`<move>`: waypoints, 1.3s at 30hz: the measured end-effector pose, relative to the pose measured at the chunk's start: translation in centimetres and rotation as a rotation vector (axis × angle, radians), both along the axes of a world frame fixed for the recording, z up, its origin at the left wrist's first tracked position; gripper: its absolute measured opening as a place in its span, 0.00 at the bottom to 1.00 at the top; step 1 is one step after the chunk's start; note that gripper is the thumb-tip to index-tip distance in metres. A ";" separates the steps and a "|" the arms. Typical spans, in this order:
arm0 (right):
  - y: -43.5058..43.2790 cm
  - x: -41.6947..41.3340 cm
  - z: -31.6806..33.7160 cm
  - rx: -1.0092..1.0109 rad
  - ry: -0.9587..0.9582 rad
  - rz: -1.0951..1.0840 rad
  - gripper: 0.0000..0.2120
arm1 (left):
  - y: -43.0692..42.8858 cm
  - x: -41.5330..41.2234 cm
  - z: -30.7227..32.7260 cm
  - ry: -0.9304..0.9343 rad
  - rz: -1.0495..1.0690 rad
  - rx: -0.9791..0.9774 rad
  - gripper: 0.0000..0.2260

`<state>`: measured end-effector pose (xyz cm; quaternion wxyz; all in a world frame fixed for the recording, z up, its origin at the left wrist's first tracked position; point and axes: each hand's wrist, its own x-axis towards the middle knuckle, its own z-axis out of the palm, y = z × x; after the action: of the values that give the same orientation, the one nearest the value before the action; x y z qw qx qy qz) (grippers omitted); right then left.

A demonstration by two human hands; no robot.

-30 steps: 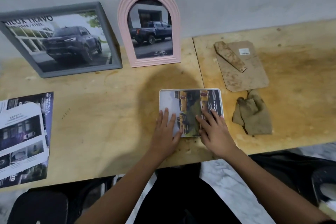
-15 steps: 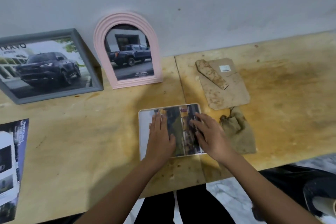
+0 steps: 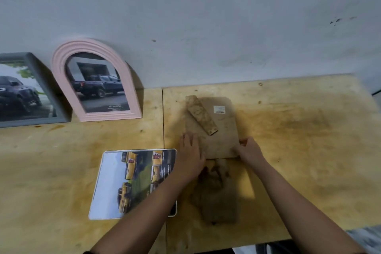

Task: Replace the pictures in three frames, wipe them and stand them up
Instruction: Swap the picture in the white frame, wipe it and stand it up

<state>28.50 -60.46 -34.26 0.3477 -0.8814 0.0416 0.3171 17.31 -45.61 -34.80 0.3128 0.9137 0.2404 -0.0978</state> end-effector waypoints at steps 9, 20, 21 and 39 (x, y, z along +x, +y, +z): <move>-5.0 0.7 2.5 0.696 0.439 -0.246 0.12 | -1.4 1.1 2.2 -0.334 0.440 -0.456 0.28; -1.2 -9.0 5.2 0.953 0.504 -0.139 0.31 | -0.5 -7.0 6.8 -0.456 0.532 -1.220 0.08; -0.7 -9.9 5.1 0.964 0.498 -0.196 0.34 | 0.8 -8.1 6.8 -0.439 0.537 -1.205 0.07; 7.5 -21.7 3.2 0.358 0.217 -0.124 0.07 | 15.8 -24.0 2.8 -0.269 0.814 -0.842 0.15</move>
<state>6.78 -52.92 -31.07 0.5111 -0.7619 0.0759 0.3906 -6.67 -29.81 -32.02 0.6879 0.5502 0.4697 0.0596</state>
